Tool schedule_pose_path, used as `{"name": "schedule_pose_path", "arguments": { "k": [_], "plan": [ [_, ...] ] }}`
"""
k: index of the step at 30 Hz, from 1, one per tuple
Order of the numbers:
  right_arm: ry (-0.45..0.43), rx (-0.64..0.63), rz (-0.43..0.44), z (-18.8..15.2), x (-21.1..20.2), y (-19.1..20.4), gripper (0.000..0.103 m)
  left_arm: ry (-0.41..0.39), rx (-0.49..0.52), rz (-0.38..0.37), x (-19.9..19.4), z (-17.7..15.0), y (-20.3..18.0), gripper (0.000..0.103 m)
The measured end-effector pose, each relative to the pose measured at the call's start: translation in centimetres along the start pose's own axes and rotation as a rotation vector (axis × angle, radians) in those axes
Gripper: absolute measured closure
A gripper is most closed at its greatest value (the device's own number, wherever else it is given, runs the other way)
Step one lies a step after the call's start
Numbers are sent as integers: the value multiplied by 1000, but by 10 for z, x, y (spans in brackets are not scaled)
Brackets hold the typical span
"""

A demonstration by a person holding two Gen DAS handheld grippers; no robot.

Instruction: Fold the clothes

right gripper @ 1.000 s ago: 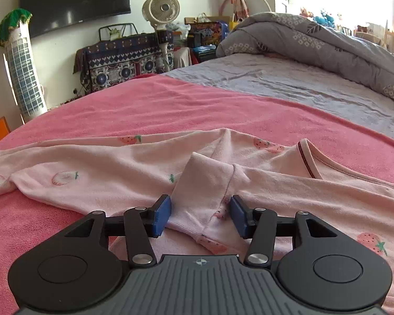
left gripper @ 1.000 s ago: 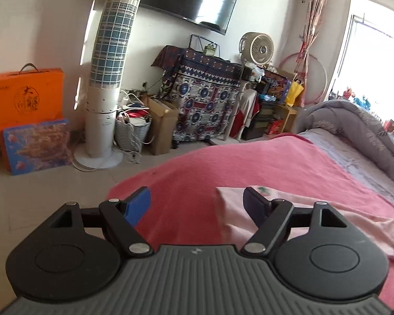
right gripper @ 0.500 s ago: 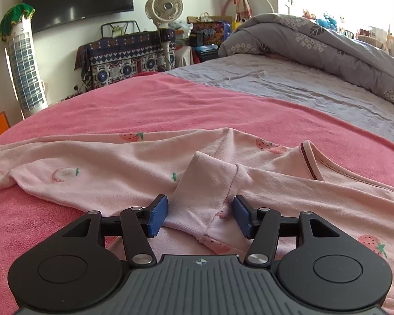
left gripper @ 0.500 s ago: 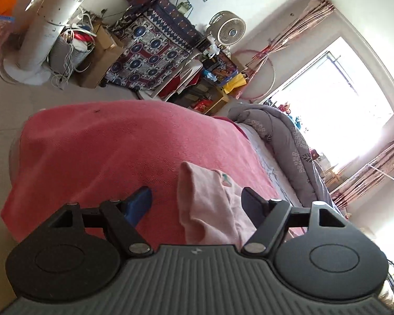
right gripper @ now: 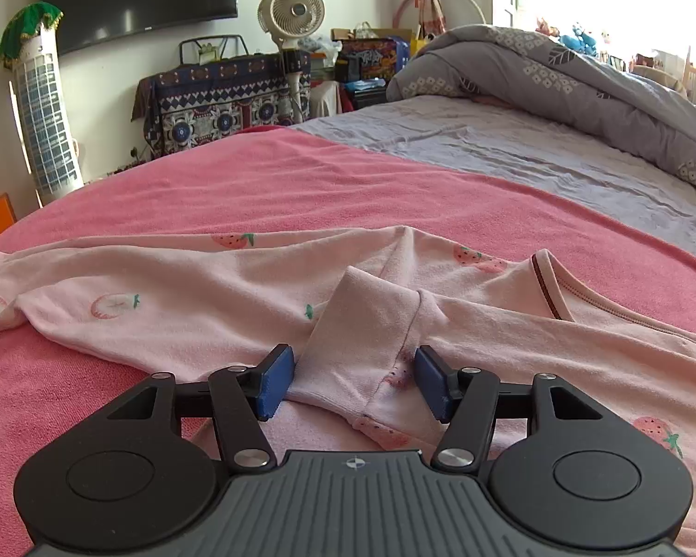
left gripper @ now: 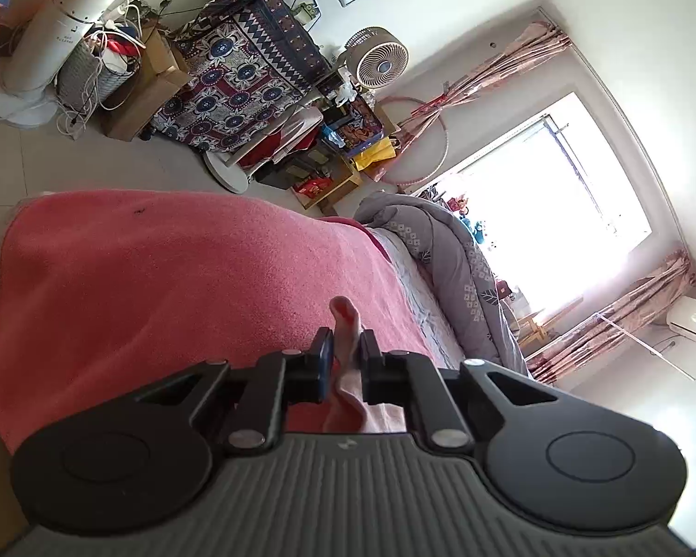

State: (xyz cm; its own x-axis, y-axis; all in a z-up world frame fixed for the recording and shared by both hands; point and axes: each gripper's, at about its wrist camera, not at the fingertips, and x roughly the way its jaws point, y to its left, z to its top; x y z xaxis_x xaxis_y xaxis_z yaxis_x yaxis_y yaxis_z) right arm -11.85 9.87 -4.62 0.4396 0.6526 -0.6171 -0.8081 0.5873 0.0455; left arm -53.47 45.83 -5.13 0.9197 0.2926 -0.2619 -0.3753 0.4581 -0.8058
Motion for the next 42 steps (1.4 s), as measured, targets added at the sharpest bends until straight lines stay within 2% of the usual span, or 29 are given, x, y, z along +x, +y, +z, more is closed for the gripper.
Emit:
{"name": "schedule_pose_path", "arguments": {
  "k": [1, 2, 3, 5, 6, 8, 10, 16, 19, 21, 24, 26, 29, 32, 35, 38, 40, 42],
  "plan": [
    [0, 0, 0, 0, 0, 0, 44, 12, 13, 19, 5, 0, -2, 79],
    [0, 1, 0, 0, 0, 0, 44, 25, 23, 37, 10, -1, -4, 75],
    [0, 1, 1, 0, 0, 0, 44, 32, 22, 48, 13, -1, -6, 75],
    [0, 1, 1, 0, 0, 0, 44, 42, 7, 52, 18, -1, -10, 86],
    [-1, 1, 1, 0, 0, 0, 44, 47, -18, 32, 18, 0, -11, 95],
    [-3, 3, 2, 0, -1, -1, 44, 56, -70, -25, 20, 6, -16, 96],
    [-6, 11, 8, 0, -3, -2, 44, 71, -74, -67, 23, 11, -29, 96],
    [-23, 97, 19, -1, -30, -22, 45, 164, 30, -176, 54, 11, -103, 96],
    [-32, 81, -22, -13, -59, -40, 44, 236, 89, -242, 79, -5, -150, 96],
    [-36, 91, -63, -27, -81, -58, 40, 291, 142, -273, 101, -22, -189, 96],
    [-67, 181, -86, -54, -123, -95, 37, 375, 202, -324, 135, -52, -244, 96],
    [-88, 243, -110, -73, -150, -122, 30, 421, 223, -363, 156, -72, -279, 96],
    [-105, 312, -203, -102, -180, -157, 28, 470, 278, -415, 181, -111, -338, 96],
    [-135, 427, -210, -132, -196, -190, 27, 545, 350, -448, 212, -162, -393, 96],
    [-187, 563, -192, -159, -203, -212, 27, 610, 426, -419, 243, -222, -436, 96],
    [-273, 667, -144, -182, -210, -226, 27, 675, 477, -441, 266, -281, -462, 96],
    [-293, 684, -104, -186, -210, -231, 25, 716, 536, -409, 283, -318, -474, 96],
    [-304, 690, -75, -188, -211, -234, 21, 745, 617, -339, 302, -350, -480, 96]
  ]
}}
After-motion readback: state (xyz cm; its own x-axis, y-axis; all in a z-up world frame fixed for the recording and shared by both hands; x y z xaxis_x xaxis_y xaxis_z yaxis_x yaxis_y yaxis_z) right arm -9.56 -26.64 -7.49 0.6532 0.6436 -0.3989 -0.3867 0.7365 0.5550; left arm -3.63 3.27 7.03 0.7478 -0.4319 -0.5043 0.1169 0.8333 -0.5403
